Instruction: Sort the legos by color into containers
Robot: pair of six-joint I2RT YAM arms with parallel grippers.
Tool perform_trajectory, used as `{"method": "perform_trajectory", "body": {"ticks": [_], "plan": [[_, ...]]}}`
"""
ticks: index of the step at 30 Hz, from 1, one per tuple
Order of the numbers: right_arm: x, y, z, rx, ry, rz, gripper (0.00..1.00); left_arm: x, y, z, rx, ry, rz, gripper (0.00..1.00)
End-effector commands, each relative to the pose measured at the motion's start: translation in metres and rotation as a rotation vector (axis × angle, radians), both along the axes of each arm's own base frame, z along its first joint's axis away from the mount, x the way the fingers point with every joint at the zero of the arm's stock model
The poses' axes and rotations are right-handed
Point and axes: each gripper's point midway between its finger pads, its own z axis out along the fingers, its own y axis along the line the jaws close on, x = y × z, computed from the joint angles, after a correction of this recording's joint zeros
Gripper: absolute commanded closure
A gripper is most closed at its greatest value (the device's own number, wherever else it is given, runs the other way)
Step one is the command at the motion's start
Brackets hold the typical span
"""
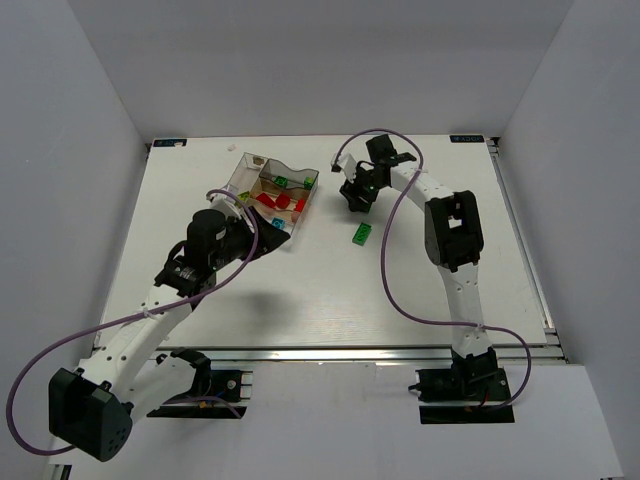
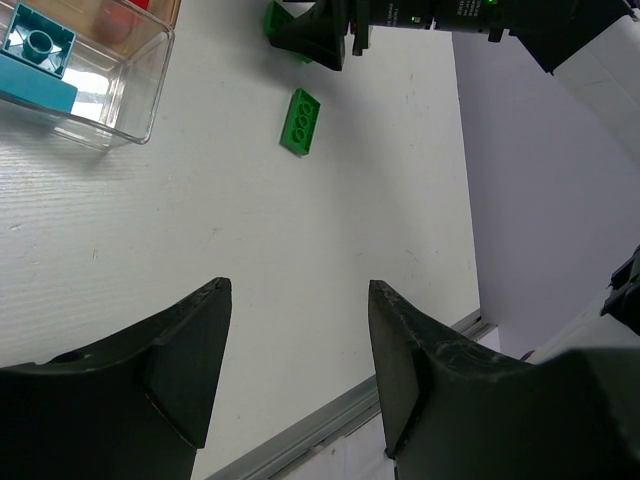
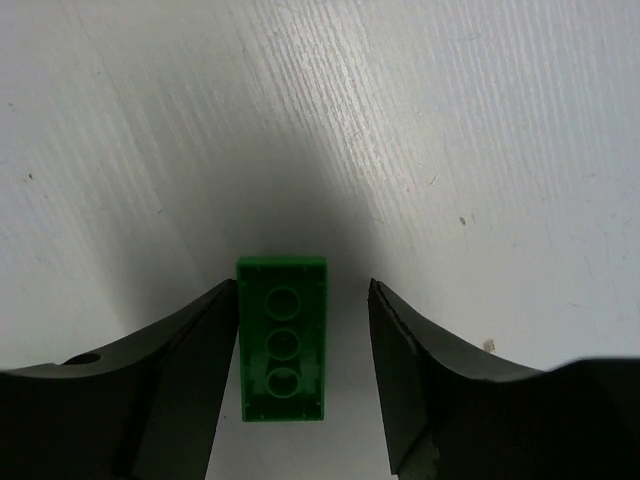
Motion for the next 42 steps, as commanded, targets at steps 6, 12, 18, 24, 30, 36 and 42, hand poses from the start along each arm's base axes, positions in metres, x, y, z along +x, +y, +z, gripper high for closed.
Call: {"method": "perform_trajectory", "body": {"ticks": [6, 12, 18, 24, 30, 36, 42], "plan": [[-0.018, -0.006, -0.015, 0.005, 0.085, 0.065, 0.65, 0.003, -0.003, 0.004, -0.001, -0.013, -0.005, 0.33], [-0.020, 0.016, 0.031, 0.124, 0.045, 0.096, 0.83, 0.003, -0.003, 0.006, -0.004, -0.018, -0.008, 0.33], [-0.018, 0.080, 0.115, 0.345, -0.059, 0.143, 0.87, 0.003, -0.003, 0.005, -0.001, -0.015, -0.007, 0.33], [-0.008, 0.139, 0.166, 0.525, -0.134, 0.106, 0.88, -0.001, -0.002, 0.007, 0.003, -0.014, -0.001, 0.33], [0.006, 0.177, 0.178, 0.608, -0.231, 0.077, 0.88, -0.004, 0.002, 0.009, 0.005, -0.014, 0.017, 0.33], [0.032, 0.194, 0.176, 0.644, -0.357, 0.027, 0.87, -0.007, 0.006, 0.012, 0.010, -0.012, 0.025, 0.33], [0.054, 0.194, 0.167, 0.645, -0.438, -0.010, 0.79, -0.009, 0.009, 0.011, 0.023, -0.003, 0.034, 0.33]]}}
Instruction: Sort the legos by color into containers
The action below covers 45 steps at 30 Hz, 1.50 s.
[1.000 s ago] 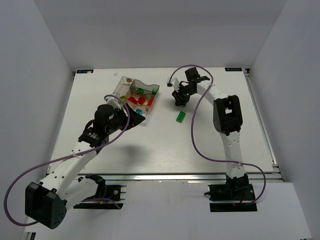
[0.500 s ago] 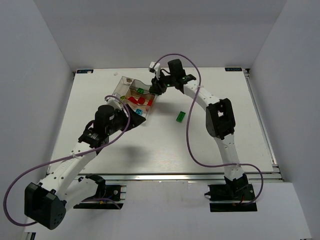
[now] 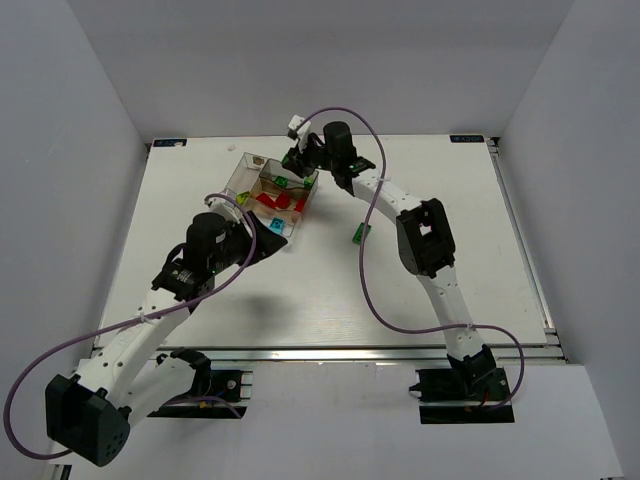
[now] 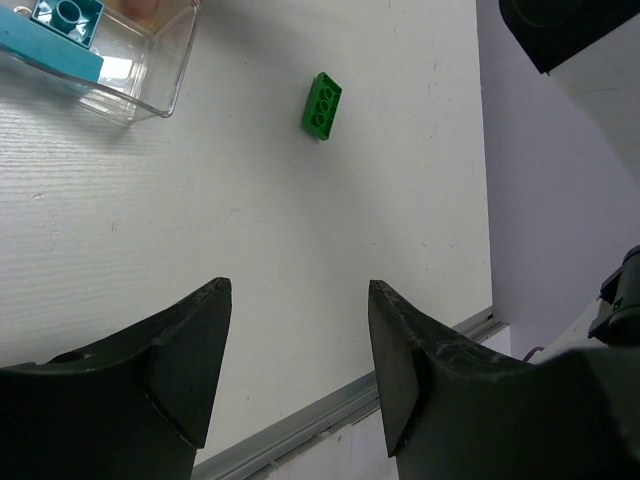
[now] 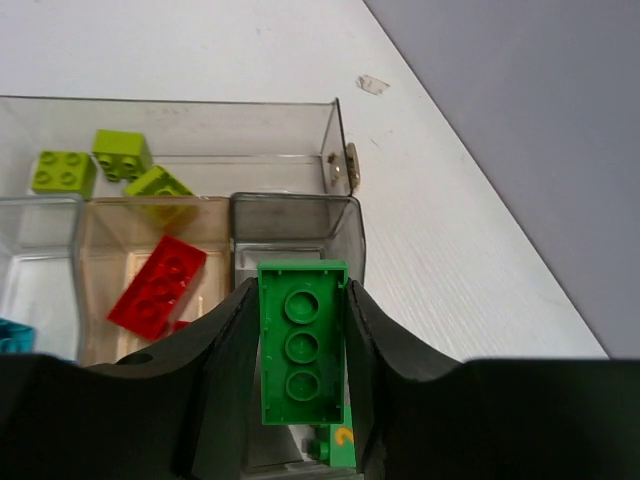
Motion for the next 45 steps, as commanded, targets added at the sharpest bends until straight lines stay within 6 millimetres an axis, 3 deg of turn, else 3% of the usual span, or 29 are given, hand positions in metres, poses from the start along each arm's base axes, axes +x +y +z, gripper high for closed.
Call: {"method": "perform_trajectory", "body": {"ticks": [1, 3, 7, 10, 15, 16, 17, 18, 19, 20, 21, 22, 24, 25, 26, 27, 28, 30, 32, 35, 39, 40, 41, 42, 43, 45], "plan": [[0.022, 0.002, 0.021, 0.051, -0.105, -0.051, 0.75, 0.000, 0.003, 0.017, -0.004, -0.036, 0.014, 0.33], [0.021, 0.000, 0.016, 0.038, -0.105, -0.037, 0.69, 0.001, 0.002, 0.017, -0.008, -0.037, 0.015, 0.33], [0.012, -0.003, 0.011, 0.024, -0.089, -0.014, 0.40, 0.004, 0.000, 0.014, -0.010, -0.034, 0.011, 0.33], [0.005, -0.003, 0.017, 0.033, -0.072, -0.005, 0.32, 0.006, -0.003, 0.012, -0.012, -0.032, 0.002, 0.33], [0.005, -0.018, 0.042, 0.084, -0.006, -0.042, 0.32, 0.011, -0.006, 0.013, -0.015, -0.038, -0.006, 0.33], [0.000, -0.022, 0.062, 0.107, -0.007, -0.045, 0.37, 0.012, -0.007, 0.014, -0.017, -0.046, -0.007, 0.33], [0.003, -0.036, 0.069, 0.119, 0.015, -0.057, 0.40, 0.012, -0.006, 0.015, -0.020, -0.051, -0.005, 0.33], [-0.003, -0.044, 0.058, 0.110, 0.067, -0.058, 0.47, 0.012, -0.005, 0.014, -0.017, -0.053, 0.000, 0.33], [-0.011, -0.053, 0.083, 0.134, 0.072, -0.057, 0.60, 0.012, -0.005, 0.015, -0.020, -0.059, 0.002, 0.33], [-0.012, -0.072, 0.086, 0.137, 0.092, -0.053, 0.66, 0.012, -0.004, 0.014, -0.022, -0.061, 0.008, 0.33], [-0.021, -0.082, 0.070, 0.117, 0.144, -0.049, 0.72, 0.010, -0.003, 0.013, -0.025, -0.064, 0.013, 0.33], [-0.033, -0.093, 0.082, 0.110, 0.147, -0.040, 0.80, 0.009, -0.002, 0.014, -0.032, -0.070, 0.019, 0.33], [-0.050, -0.119, 0.065, 0.070, 0.198, 0.020, 0.81, 0.006, -0.001, 0.010, -0.038, -0.069, 0.021, 0.33], [-0.066, -0.131, 0.054, 0.020, 0.272, 0.028, 0.77, 0.006, -0.001, 0.011, -0.042, -0.074, 0.021, 0.33], [-0.066, -0.149, 0.048, -0.030, 0.250, 0.032, 0.71, 0.005, -0.001, 0.010, -0.044, -0.071, 0.019, 0.33], [-0.074, -0.156, 0.039, -0.071, 0.272, 0.046, 0.62, 0.004, -0.001, 0.010, -0.045, -0.072, 0.018, 0.33], [-0.079, -0.162, 0.035, -0.108, 0.283, 0.053, 0.43, 0.003, 0.000, 0.009, -0.043, -0.070, 0.016, 0.33], [-0.093, -0.186, 0.009, -0.224, 0.372, 0.028, 0.30, 0.002, 0.000, 0.010, -0.044, -0.075, 0.015, 0.33], [-0.099, -0.205, -0.006, -0.296, 0.442, -0.016, 0.26, 0.001, 0.000, 0.010, -0.045, -0.076, 0.012, 0.33], [-0.093, -0.226, -0.019, -0.349, 0.532, -0.183, 0.27, 0.000, 0.000, 0.009, -0.046, -0.076, 0.011, 0.33], [-0.105, -0.232, -0.034, -0.300, 0.837, -0.412, 0.39, -0.003, 0.002, 0.010, -0.055, -0.085, 0.019, 0.33], [-0.110, -0.228, -0.037, -0.261, 0.927, -0.477, 0.39, -0.004, 0.003, 0.010, -0.060, -0.084, 0.021, 0.33], [-0.128, -0.230, -0.054, -0.280, 0.994, -0.491, 0.38, -0.005, 0.004, 0.010, -0.062, -0.090, 0.026, 0.33], [-0.132, -0.231, -0.060, -0.264, 1.023, -0.538, 0.38, -0.006, 0.005, 0.010, -0.065, -0.089, 0.029, 0.33], [-0.129, -0.226, -0.054, -0.210, 1.022, -0.592, 0.35, -0.007, 0.005, 0.010, -0.067, -0.086, 0.030, 0.33], [-0.139, -0.228, -0.069, -0.229, 1.063, -0.670, 0.33, -0.008, 0.007, 0.011, -0.069, -0.089, 0.037, 0.33]]}}
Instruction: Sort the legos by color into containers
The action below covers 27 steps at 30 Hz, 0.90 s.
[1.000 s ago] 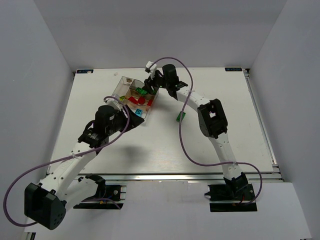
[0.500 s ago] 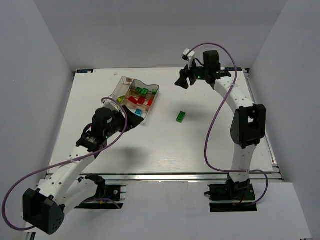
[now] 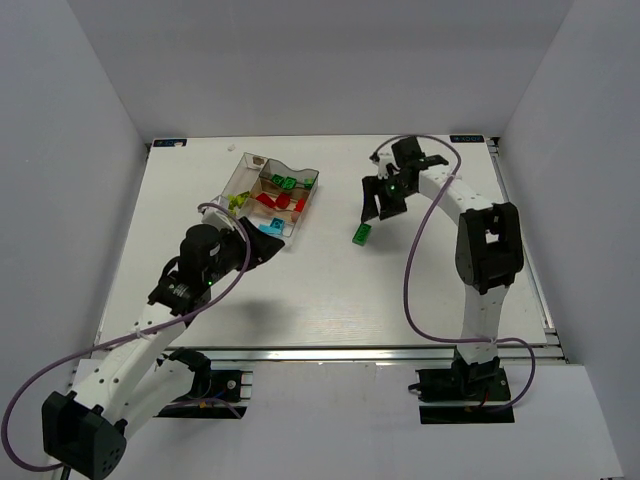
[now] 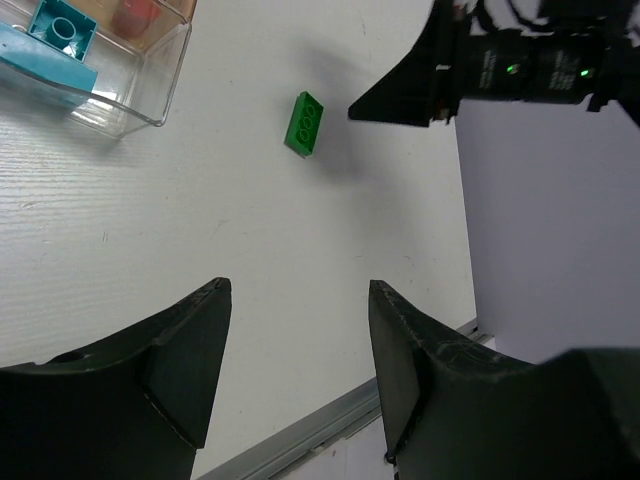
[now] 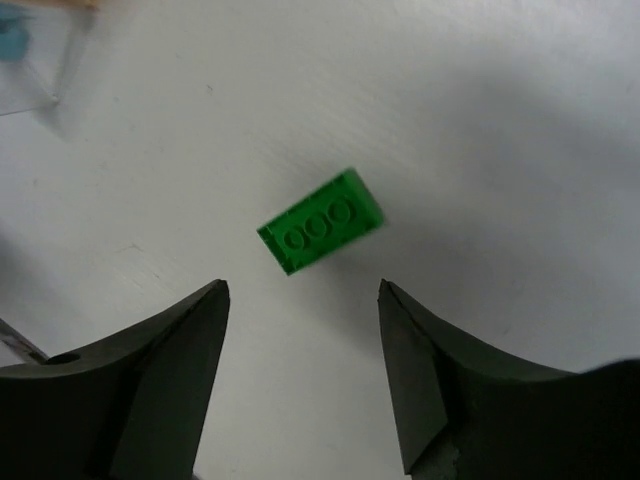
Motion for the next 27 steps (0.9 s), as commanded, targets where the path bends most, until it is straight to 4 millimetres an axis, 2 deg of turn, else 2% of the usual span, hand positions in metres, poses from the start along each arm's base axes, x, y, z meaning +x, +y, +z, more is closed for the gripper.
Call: {"method": "perform_trajectory", "body": {"ticks": [1, 3, 9, 10, 13, 17, 20, 23, 25, 27], "plan": [[-0.018, 0.005, -0.005, -0.033, 0.132, -0.257, 0.30, -0.003, 0.003, 0.008, -0.015, -0.024, 0.014, 0.33], [-0.016, 0.003, -0.017, -0.098, 0.167, -0.321, 0.27, -0.003, 0.004, 0.010, -0.015, -0.026, 0.020, 0.33], [-0.015, 0.013, -0.033, -0.140, 0.186, -0.410, 0.21, -0.005, 0.006, 0.010, -0.009, -0.022, 0.027, 0.33], [-0.010, 0.013, -0.033, -0.152, 0.168, -0.429, 0.20, -0.005, 0.006, 0.010, -0.009, -0.020, 0.029, 0.33], [-0.004, 0.015, -0.043, -0.194, 0.153, -0.457, 0.20, -0.004, 0.006, 0.010, -0.005, -0.015, 0.030, 0.33], [-0.009, 0.018, -0.062, -0.229, 0.183, -0.464, 0.20, -0.003, 0.008, 0.010, 0.006, -0.008, 0.035, 0.33], [-0.005, 0.022, -0.066, -0.227, 0.185, -0.466, 0.21, -0.003, 0.007, 0.008, 0.010, 0.000, 0.035, 0.33], [0.003, 0.024, -0.066, -0.245, 0.154, -0.470, 0.25, 0.000, 0.006, 0.009, 0.010, 0.006, 0.033, 0.33], [0.003, 0.026, -0.066, -0.250, 0.144, -0.459, 0.33, 0.001, 0.005, 0.009, 0.016, 0.004, 0.031, 0.33], [0.001, 0.026, -0.067, -0.257, 0.141, -0.448, 0.46, 0.002, 0.005, 0.009, 0.015, 0.003, 0.031, 0.33]]}}
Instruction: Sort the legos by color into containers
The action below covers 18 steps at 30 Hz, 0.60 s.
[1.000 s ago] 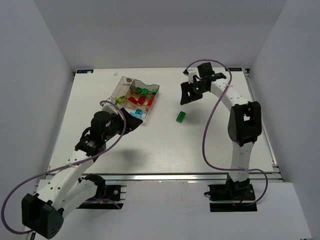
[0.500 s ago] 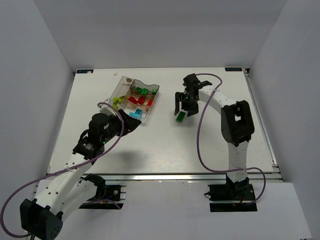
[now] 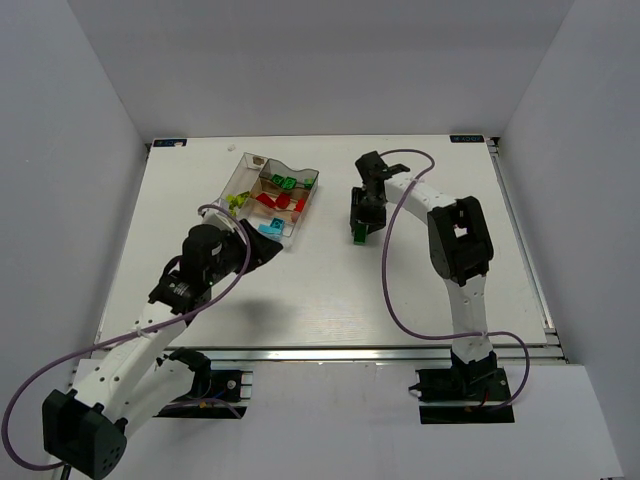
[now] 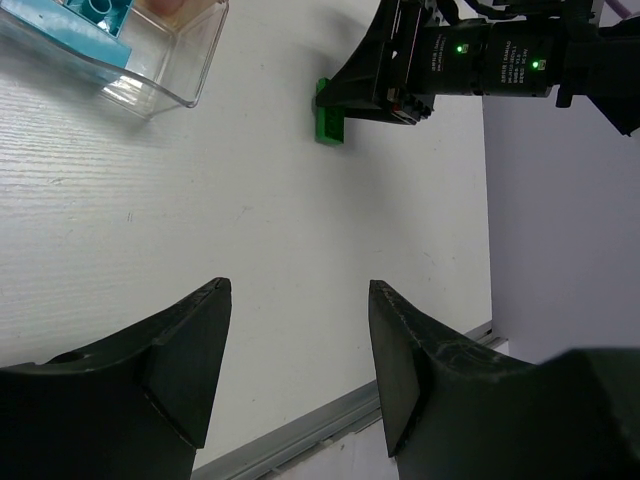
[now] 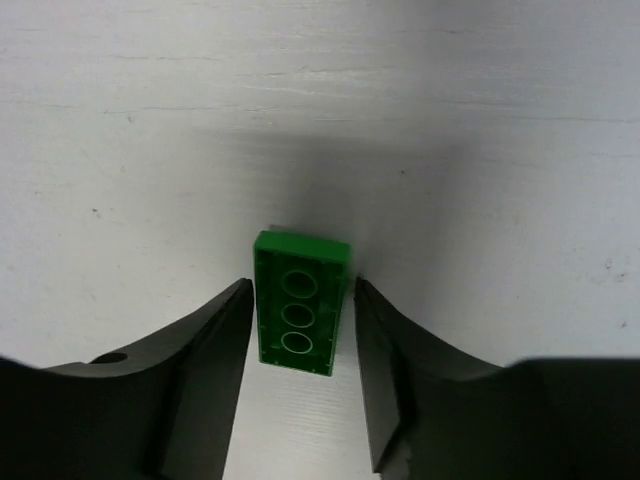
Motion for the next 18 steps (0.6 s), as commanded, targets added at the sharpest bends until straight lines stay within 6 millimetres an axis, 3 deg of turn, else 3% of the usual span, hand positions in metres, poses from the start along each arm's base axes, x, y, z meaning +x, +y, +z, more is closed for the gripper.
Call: {"method": "perform_trajectory", "body": {"ticks": [1, 2, 7, 10, 11, 15, 17, 18], "plan": [[0.007, 0.000, 0.001, -0.032, -0.033, 0.002, 0.51, 0.005, -0.002, 0.021, -0.012, -0.046, 0.001, 0.33], [0.005, -0.003, -0.002, -0.043, -0.027, 0.000, 0.58, 0.006, -0.002, 0.019, -0.008, -0.043, 0.000, 0.33], [-0.003, -0.012, -0.009, -0.071, -0.009, 0.026, 0.72, 0.007, -0.004, 0.019, -0.010, -0.044, -0.005, 0.33], [-0.001, -0.007, -0.005, -0.049, -0.024, 0.073, 0.82, 0.006, -0.003, 0.019, -0.008, -0.045, -0.002, 0.33], [-0.001, -0.004, -0.004, -0.048, -0.034, 0.121, 0.91, 0.006, -0.002, 0.017, -0.006, -0.041, -0.002, 0.33], [0.021, 0.032, 0.033, 0.102, -0.179, 0.389, 1.00, 0.002, 0.001, 0.020, -0.008, -0.051, 0.007, 0.33], [0.048, 0.047, 0.074, 0.152, -0.370, 0.500, 1.00, 0.000, 0.003, 0.019, -0.006, -0.049, 0.013, 0.33], [0.050, 0.056, 0.088, 0.169, -0.469, 0.676, 1.00, -0.001, 0.004, 0.019, -0.006, -0.050, 0.014, 0.33]]}}
